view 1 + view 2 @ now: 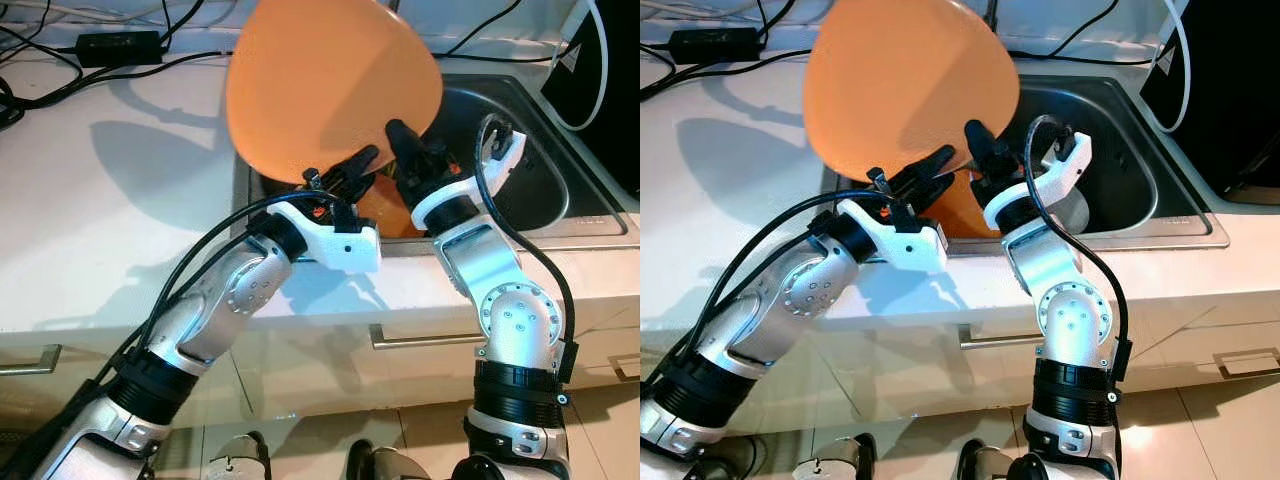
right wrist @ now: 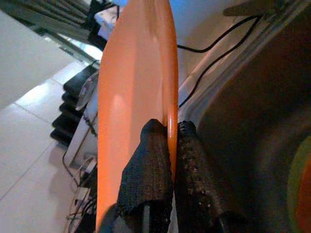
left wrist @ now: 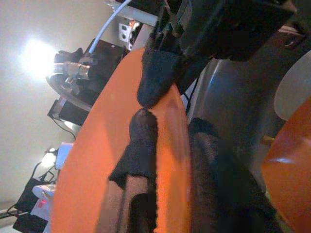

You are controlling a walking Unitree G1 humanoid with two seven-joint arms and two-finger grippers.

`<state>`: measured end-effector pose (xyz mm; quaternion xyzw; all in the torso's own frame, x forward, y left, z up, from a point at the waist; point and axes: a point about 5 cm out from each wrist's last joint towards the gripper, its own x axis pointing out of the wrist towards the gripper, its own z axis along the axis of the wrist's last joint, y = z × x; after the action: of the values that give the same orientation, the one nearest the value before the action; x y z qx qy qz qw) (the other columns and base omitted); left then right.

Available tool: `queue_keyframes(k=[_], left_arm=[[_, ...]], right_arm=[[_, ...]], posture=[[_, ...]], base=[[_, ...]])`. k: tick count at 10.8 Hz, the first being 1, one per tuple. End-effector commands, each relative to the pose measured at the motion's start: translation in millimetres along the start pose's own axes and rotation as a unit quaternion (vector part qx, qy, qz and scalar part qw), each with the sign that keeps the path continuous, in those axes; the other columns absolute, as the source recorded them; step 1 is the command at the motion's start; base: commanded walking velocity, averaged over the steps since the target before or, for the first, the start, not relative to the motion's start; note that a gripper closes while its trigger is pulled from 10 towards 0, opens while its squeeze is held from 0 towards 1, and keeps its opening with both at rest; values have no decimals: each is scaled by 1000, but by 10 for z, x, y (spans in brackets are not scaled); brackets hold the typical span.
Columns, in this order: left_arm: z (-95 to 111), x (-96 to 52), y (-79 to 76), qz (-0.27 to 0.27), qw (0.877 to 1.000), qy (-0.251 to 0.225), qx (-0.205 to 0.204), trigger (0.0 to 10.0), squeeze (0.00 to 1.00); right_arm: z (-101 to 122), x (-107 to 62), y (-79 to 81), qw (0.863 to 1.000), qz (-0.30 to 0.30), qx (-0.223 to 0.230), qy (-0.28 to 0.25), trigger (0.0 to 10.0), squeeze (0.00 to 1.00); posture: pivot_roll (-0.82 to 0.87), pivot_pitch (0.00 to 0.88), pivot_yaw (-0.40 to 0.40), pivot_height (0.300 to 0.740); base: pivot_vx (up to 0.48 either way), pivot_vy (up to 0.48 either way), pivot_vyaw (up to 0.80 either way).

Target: Kitchen organization

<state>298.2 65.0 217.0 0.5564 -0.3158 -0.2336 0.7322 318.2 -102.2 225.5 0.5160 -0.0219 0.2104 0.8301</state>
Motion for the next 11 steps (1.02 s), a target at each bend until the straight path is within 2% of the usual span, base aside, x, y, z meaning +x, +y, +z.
queue_keyframes(k=[1, 2, 4, 6, 7, 8, 9, 11], left_arm=[[37, -6, 121, 29, 1000, -11, -5, 10000, 1000], [18, -10, 95, 26, 999, -1, -22, 10000, 0], [-5, -30, 8, 13, 997, 13, -73, 10000, 0], [-71, -55, -24, 28, 983, 46, -173, 10000, 0], [-133, -66, -83, 7, 955, 80, -285, 10000, 0], [-141, -69, -99, -9, 931, 94, -353, 10000, 0], [-163, -98, -174, -51, 901, 120, -413, 10000, 0], [-217, -153, -203, -55, 879, 159, -446, 10000, 0]], right_arm=[[91, -8, -61, 999, -22, 8, -31, 0, 0], [183, -5, -167, 996, -63, 2, -60, 0, 0], [304, -38, -355, 987, -125, -4, -99, 0, 0], [427, -74, -447, 979, -155, -19, -130, 0, 0], [472, -74, -481, 976, -164, -32, -138, 0, 0], [489, -73, -491, 975, -166, -41, -141, 0, 0], [491, -64, -502, 975, -166, -49, -139, 0, 0], [487, -40, -513, 975, -166, -61, -135, 0, 0]], posture=[[102, 108, -85, 740], [101, 108, -85, 740], [104, 110, -87, 740], [101, 108, -84, 740], [102, 107, -85, 740], [104, 108, -87, 740], [105, 109, -88, 740], [106, 107, -88, 740]], base=[[0, 0, 0], [0, 0, 0], [0, 0, 0], [0, 0, 0], [0, 0, 0], [0, 0, 0], [0, 0, 0], [0, 0, 0]])
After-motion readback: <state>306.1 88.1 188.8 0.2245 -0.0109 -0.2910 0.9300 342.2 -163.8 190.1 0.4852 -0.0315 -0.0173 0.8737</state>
